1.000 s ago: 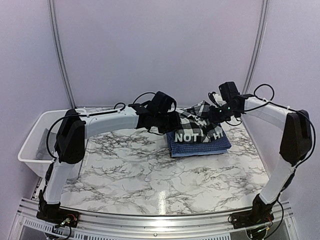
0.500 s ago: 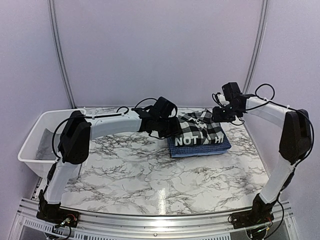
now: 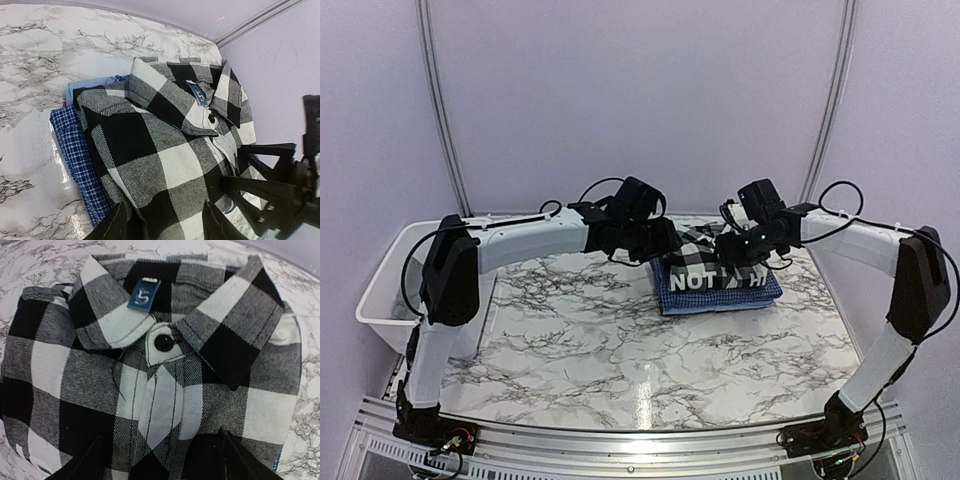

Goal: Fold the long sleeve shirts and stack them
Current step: Adjust the square-folded shirt at the center of the board, then move the square-folded shirt to the corner of the board.

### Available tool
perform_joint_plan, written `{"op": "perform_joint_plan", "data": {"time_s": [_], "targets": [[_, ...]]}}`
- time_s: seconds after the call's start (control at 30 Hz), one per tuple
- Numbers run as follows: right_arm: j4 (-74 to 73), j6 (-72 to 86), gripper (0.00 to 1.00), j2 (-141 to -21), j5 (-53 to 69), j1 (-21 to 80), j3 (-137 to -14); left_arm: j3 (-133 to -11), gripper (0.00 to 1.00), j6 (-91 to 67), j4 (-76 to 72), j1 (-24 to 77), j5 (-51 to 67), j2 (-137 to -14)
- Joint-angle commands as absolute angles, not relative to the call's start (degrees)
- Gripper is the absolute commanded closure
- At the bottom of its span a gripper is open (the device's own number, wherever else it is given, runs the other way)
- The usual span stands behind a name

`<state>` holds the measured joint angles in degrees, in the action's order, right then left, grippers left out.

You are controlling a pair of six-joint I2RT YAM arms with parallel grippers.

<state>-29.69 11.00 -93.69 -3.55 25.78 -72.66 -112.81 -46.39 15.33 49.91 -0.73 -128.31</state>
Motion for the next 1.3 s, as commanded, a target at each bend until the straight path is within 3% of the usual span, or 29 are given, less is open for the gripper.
{"op": "perform_joint_plan", "data": {"time_s": [0.0,0.37,0.7,1.0,1.27], "targets": [[-27.24,12.91,0.27,-96.71,-5.0,26.43,-71.61,-109.84,0.46,-44.44,15.92,49.14,-1.87,-122.64],[-31.53,13.78,0.16,-93.65,-9.91,28.6,-74.59,-101.87,0.45,-43.18,15.77,47.89,-1.85,-116.09],[-31.29,21.9,0.14,-83.53,-12.55,41.89,-66.42,-89.87,0.44,-41.38,14.3,45.7,-1.76,-105.98],[-28.16,34.4,0.12,-89.77,-11.58,56.98,-62.8,-79.06,0.44,-42.18,12.68,43.25,-3.01,-95.82],[-23.79,41.53,0.07,-93.62,-14.33,56.95,-58.38,-74.23,0.44,-42.89,12.04,42.6,-3.4,-92.57]]}}
